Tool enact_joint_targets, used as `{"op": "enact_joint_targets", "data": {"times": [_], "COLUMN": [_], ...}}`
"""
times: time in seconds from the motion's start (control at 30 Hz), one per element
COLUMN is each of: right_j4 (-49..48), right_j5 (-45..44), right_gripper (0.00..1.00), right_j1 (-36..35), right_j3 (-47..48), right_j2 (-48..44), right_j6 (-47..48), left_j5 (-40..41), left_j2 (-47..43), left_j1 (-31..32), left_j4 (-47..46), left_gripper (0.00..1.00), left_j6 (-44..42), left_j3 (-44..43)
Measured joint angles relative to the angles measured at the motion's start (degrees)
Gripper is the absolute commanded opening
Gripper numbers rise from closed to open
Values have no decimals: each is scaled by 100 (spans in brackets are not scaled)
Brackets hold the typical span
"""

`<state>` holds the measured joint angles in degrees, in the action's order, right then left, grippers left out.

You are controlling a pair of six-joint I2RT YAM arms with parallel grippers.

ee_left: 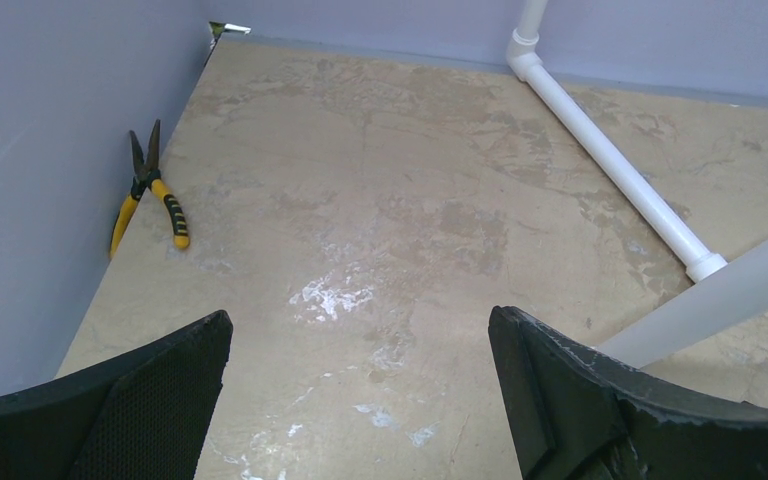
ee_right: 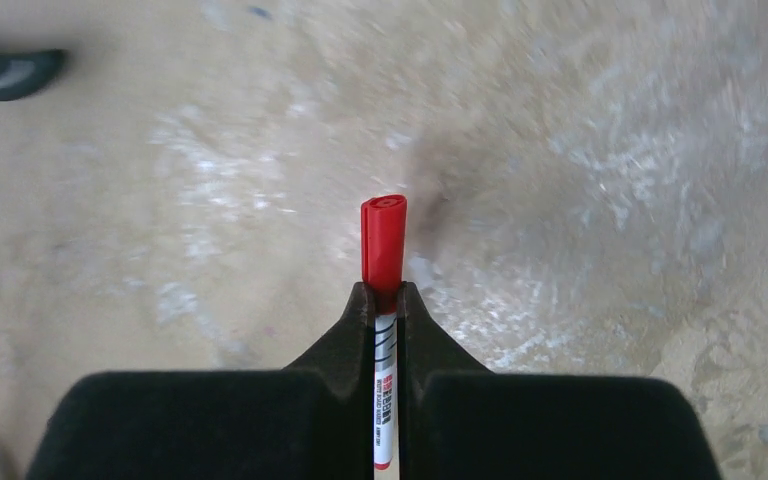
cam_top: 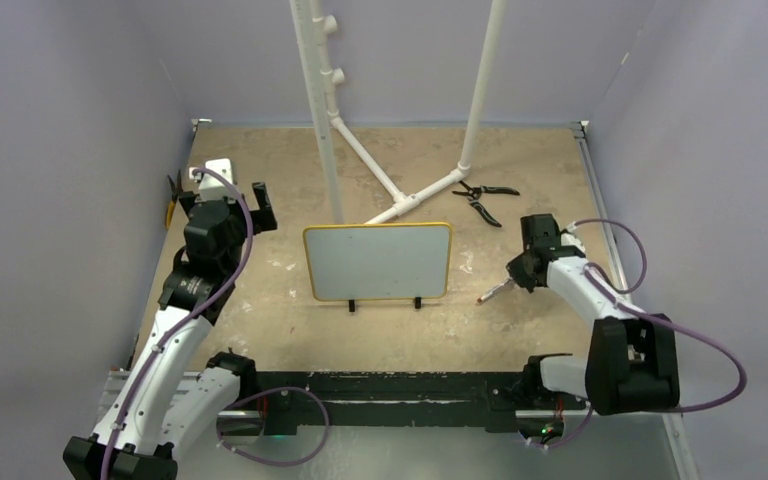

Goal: Write a sentence on the whiteboard
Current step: Open the whiteboard marker at the center of the board.

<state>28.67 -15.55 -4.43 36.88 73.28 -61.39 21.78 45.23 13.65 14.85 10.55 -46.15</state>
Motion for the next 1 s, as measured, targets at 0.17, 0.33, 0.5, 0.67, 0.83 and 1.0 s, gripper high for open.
{"op": "enact_joint_targets", "data": {"times": [0.17,0.33,0.5,0.67,0.83,1.0], "right_j4": [-518,-1519,-2446,-3250,-3738,-4030], "right_j5": [33,811,2330,3790,4441,4614], "right_gripper": [0,0,0,0,0,0], "right_j1": [0,0,-87,-922,-1912,-2555], "right_j3": [289,590,863,868,999,1005], "right_j2": [-920,-2057,-2356,-2522,-2406,-2105], "right_j6": [1154,2347,3213,3832,4310,4546], "left_j5": [-164,-686,-1978,-3821,-4787,-5036], "left_j2": [-107,-90,129,341,492,542], "left_j1": [0,0,0,105,557,1268], "left_j4": [-107,-136,22,-129,-721,-1333], "left_gripper": [96,93,89,87,87,82], "left_j6": [-192,-374,-308,223,1233,2085], "left_j3": [13,-120,-907,-1515,-1427,-1025]}}
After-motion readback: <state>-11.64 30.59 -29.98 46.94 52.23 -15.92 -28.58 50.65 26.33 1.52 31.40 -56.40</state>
